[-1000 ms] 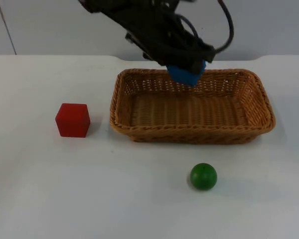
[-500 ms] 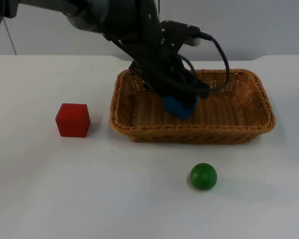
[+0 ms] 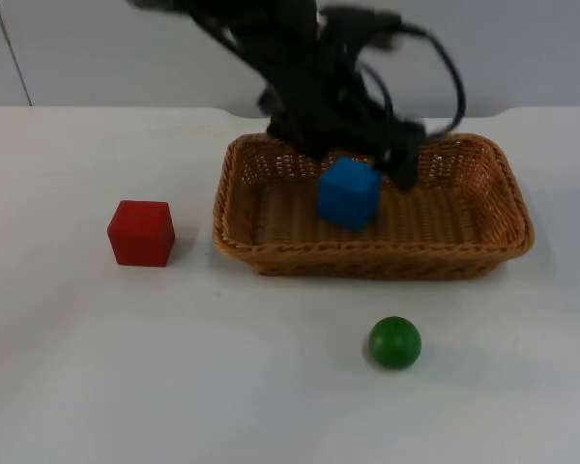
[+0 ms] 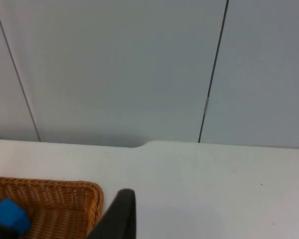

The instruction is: Place all geometric objects except the red cube into the basket.

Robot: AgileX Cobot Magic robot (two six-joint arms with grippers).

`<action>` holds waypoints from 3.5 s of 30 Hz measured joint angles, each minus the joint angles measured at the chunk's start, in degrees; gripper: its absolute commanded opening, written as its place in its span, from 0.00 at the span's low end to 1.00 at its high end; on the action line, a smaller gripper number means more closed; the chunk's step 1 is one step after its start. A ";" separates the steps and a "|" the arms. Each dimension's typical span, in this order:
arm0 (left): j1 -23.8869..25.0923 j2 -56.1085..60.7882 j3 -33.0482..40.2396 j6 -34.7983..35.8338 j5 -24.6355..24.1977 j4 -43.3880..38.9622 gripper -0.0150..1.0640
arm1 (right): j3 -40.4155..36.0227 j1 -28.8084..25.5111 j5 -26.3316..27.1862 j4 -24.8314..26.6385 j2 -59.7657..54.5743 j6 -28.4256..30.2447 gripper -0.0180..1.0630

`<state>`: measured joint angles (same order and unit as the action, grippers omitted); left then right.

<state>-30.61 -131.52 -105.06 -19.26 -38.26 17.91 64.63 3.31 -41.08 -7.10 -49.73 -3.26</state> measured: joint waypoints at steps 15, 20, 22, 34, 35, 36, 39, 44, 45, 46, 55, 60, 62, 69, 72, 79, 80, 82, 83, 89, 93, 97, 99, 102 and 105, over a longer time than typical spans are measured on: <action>1.73 24.44 0.00 4.66 1.58 -9.92 0.98 | 0.00 0.00 0.00 0.00 0.00 0.00 0.98; 6.71 30.85 5.76 8.42 4.41 -10.33 0.98 | 0.00 0.00 0.00 0.00 0.00 0.00 0.98; 7.03 31.58 7.29 8.42 4.92 -10.33 0.98 | 0.00 0.00 0.00 0.00 0.00 0.00 0.98; 16.94 59.27 33.92 17.37 7.62 -17.15 0.98 | 0.00 0.00 -4.44 13.61 -2.75 12.82 0.98; 16.94 59.27 33.92 17.37 7.62 -17.15 0.98 | 0.00 0.00 -4.44 13.61 -2.75 12.82 0.98; 18.57 62.26 34.57 18.62 6.92 -19.12 0.98 | 0.00 0.23 -5.32 16.01 -4.02 14.28 0.98; 24.11 68.58 35.32 20.55 3.27 -23.33 0.98 | 0.00 4.60 -6.45 18.76 -8.65 17.49 0.98; 30.99 72.13 35.71 21.00 -0.02 -25.04 0.98 | 0.00 15.57 -5.74 15.41 -14.77 15.64 0.98; 32.63 72.76 36.08 21.15 -0.26 -25.04 0.98 | 0.00 18.80 -4.71 12.80 -16.84 13.84 0.98; 33.73 73.17 36.90 21.15 -0.26 -25.04 0.98 | 0.00 22.50 -3.49 10.15 -19.09 11.45 0.98; 34.39 73.95 44.59 22.32 3.83 -25.04 0.98 | -1.25 31.39 6.39 2.50 -35.36 -1.18 0.98; 34.39 73.95 45.34 22.90 5.48 -25.04 0.98 | -5.11 34.57 8.74 0.88 -41.70 -4.11 0.98; 34.39 73.95 45.34 22.90 6.05 -25.04 0.98 | -7.53 36.28 11.89 0.40 -45.08 -6.67 0.98; 34.39 73.95 45.34 23.36 6.31 -25.04 0.98 | -9.25 36.85 19.42 -2.06 -52.51 -12.73 0.98; 34.39 73.95 45.34 23.97 6.78 -25.04 0.98 | -9.25 36.85 23.76 -5.97 -56.81 -17.92 0.98; 34.39 73.95 45.34 24.20 7.13 -25.04 0.98 | -9.33 36.85 26.88 -7.66 -62.13 -21.12 0.98; 34.39 73.95 45.34 24.20 7.13 -25.04 0.98 | -9.33 36.85 27.47 -7.68 -62.83 -21.21 0.98; 34.39 73.95 45.34 24.20 7.13 -25.04 0.98 | -9.33 36.85 28.69 -7.68 -63.80 -21.36 0.98; 34.39 73.95 45.34 24.20 7.13 -25.04 0.98 | -9.33 36.85 28.69 -7.68 -63.80 -21.36 0.98; 34.39 73.95 45.34 24.20 7.13 -25.04 0.98 | -8.06 36.85 29.22 -7.85 -65.37 -21.36 0.98; 34.39 73.95 45.34 24.20 7.13 -25.04 0.98 | -7.33 36.85 29.08 -8.57 -65.59 -21.52 0.98; 34.39 73.95 45.34 24.20 7.13 -24.82 0.98 | -7.04 36.73 28.69 -8.98 -65.80 -21.57 0.90; 34.39 73.95 45.34 24.20 7.13 -24.82 0.98 | -7.04 36.51 28.57 -8.98 -65.80 -21.57 0.83; 34.39 73.95 45.34 24.20 7.26 -24.82 0.98 | -7.00 35.72 26.86 -9.36 -65.83 -21.67 0.49; 34.39 73.95 45.34 24.20 7.38 -24.60 0.98 | -6.91 35.35 25.83 -10.41 -65.93 -22.85 0.21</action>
<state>3.78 -57.56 -59.73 4.95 -30.88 -6.69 57.72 38.67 -15.25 -17.51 -115.65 -26.10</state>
